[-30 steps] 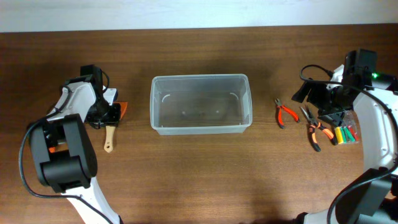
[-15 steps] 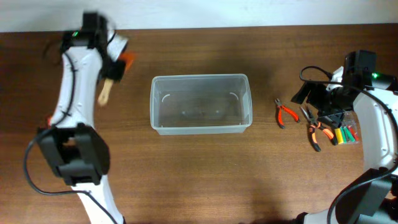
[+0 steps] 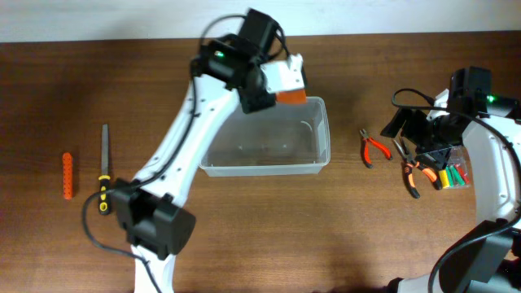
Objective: Pack container
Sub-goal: 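Carry the scraper over the clear box and release it inside, then move the left gripper to the yellow-black file and grasp its handle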
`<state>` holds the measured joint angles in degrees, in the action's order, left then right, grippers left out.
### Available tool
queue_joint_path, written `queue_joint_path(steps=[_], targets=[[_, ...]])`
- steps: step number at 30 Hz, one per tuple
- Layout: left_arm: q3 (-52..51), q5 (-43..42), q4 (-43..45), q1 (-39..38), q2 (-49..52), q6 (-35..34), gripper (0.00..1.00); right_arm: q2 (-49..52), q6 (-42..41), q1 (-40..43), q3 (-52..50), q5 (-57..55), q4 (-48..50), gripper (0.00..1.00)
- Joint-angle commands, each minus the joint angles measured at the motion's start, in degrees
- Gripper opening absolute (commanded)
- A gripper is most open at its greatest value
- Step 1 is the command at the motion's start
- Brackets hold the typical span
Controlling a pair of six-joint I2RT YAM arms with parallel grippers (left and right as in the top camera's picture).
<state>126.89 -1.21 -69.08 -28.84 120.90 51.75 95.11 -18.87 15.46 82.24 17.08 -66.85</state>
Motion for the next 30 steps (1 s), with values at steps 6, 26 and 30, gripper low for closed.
queue_joint_path(steps=[6,26,30], targets=[[-3.2,-0.3,-0.6,0.5,12.4,4.2,0.02,0.2,-0.1,0.3,0.9,0.5,0.0,0.98],[2.7,15.3,-13.8,4.7,-1.0,-21.2,0.99,0.2,0.0,0.3,0.9,0.5,-0.3,0.98],[2.7,19.5,-17.8,13.5,-5.3,-33.4,0.99,0.2,-0.1,0.3,0.9,0.5,-0.3,0.98]])
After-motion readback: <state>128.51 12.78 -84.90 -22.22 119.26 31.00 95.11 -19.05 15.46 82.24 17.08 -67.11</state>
